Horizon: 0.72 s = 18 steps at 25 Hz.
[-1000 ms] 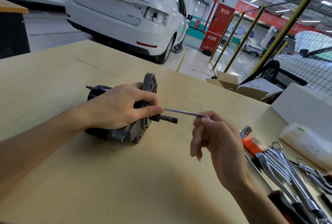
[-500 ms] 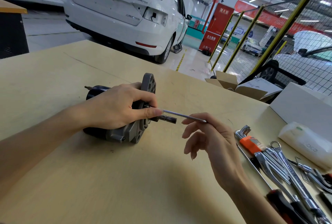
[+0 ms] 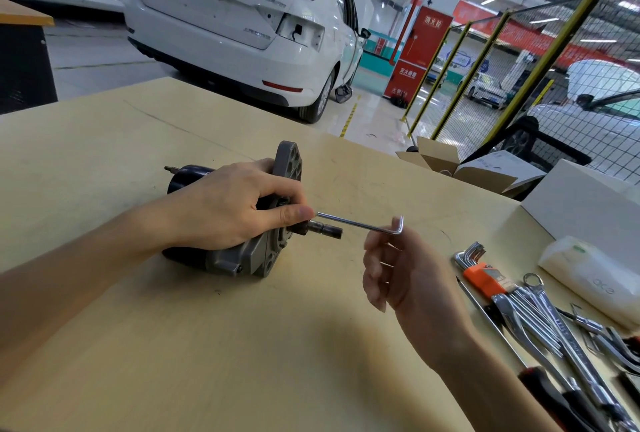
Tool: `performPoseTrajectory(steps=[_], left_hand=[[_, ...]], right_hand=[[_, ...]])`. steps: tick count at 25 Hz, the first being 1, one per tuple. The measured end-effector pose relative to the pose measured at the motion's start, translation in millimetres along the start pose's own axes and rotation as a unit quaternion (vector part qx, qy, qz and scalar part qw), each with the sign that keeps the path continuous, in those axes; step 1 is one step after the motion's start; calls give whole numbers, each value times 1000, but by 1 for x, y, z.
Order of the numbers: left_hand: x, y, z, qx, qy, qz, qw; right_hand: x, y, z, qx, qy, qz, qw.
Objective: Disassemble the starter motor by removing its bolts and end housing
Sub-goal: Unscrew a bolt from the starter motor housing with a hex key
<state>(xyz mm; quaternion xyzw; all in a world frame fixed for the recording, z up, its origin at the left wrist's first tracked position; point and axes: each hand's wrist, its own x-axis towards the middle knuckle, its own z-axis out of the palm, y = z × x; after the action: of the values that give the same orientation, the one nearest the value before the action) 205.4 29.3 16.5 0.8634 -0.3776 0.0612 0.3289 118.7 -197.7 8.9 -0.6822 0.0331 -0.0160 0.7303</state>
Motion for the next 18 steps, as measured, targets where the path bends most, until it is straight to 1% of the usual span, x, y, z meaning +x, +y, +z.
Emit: performPoseTrajectory(steps=[2, 4, 7, 9, 11, 13, 16, 18], left_hand=[[0, 0, 0, 4, 2, -1, 1000], [0, 0, 0, 6, 4, -1, 1000], [0, 0, 1, 9, 5, -1, 1000], [0, -1, 1, 7, 5, -2, 1000], [1, -1, 1, 2, 5, -1, 1000], [1, -1, 1, -2, 2, -3, 1000], [0, -2, 0, -7, -5, -7, 1000], [0, -2, 0, -8, -6, -5, 1000]], right_hand=[[-1, -2, 1, 33, 6, -6, 999], [-2, -3, 1, 14, 18, -35, 999], [-4, 0, 1, -101, 37, -105, 989], [-4, 5, 2, -197, 57, -166, 965], [-3, 7, 2, -248, 71, -221, 941], [-3, 7, 2, -259, 74, -257, 928], [-4, 6, 3, -274, 68, -283, 917], [-7, 5, 5, -261, 58, -278, 923]])
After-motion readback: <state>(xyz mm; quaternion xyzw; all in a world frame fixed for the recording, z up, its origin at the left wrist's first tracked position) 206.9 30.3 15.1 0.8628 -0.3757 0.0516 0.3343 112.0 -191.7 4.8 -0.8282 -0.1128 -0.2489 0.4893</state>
